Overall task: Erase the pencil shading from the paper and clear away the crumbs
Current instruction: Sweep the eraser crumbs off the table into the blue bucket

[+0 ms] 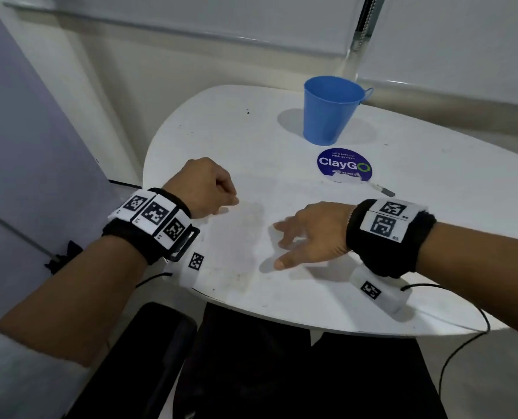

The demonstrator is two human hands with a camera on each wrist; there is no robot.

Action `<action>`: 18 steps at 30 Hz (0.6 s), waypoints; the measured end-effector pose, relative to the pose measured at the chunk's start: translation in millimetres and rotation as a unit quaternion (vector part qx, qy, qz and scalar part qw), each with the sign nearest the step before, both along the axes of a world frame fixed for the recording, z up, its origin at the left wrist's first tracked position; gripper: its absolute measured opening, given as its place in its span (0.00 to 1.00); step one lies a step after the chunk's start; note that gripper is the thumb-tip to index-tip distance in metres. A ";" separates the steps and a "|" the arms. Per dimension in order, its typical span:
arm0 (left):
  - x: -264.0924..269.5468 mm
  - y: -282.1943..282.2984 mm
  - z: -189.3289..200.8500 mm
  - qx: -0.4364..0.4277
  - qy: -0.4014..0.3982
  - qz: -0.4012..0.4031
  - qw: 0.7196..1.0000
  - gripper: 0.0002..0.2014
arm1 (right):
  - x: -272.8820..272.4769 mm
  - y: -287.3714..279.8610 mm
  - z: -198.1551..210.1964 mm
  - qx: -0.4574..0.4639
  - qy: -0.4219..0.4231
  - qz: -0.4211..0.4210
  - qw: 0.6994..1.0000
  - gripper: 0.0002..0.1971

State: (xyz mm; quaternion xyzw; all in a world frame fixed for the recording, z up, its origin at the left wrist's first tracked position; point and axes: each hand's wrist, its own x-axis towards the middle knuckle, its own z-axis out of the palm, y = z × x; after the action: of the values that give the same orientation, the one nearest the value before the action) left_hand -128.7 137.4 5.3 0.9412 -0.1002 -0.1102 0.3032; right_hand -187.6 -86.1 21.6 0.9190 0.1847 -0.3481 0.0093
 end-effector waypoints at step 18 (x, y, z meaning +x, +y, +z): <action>-4.1 41.3 -37.9 0.199 0.116 -0.029 0.973 0.39 | -31.2 32.7 -28.4 0.104 -0.047 -0.046 0.992 0.39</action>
State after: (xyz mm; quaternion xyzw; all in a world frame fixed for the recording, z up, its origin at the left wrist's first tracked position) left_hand -132.8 178.7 -32.6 0.9600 -0.0678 -0.2455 0.1165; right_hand -218.8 -53.5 -6.8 0.9378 0.1770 -0.2835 -0.0936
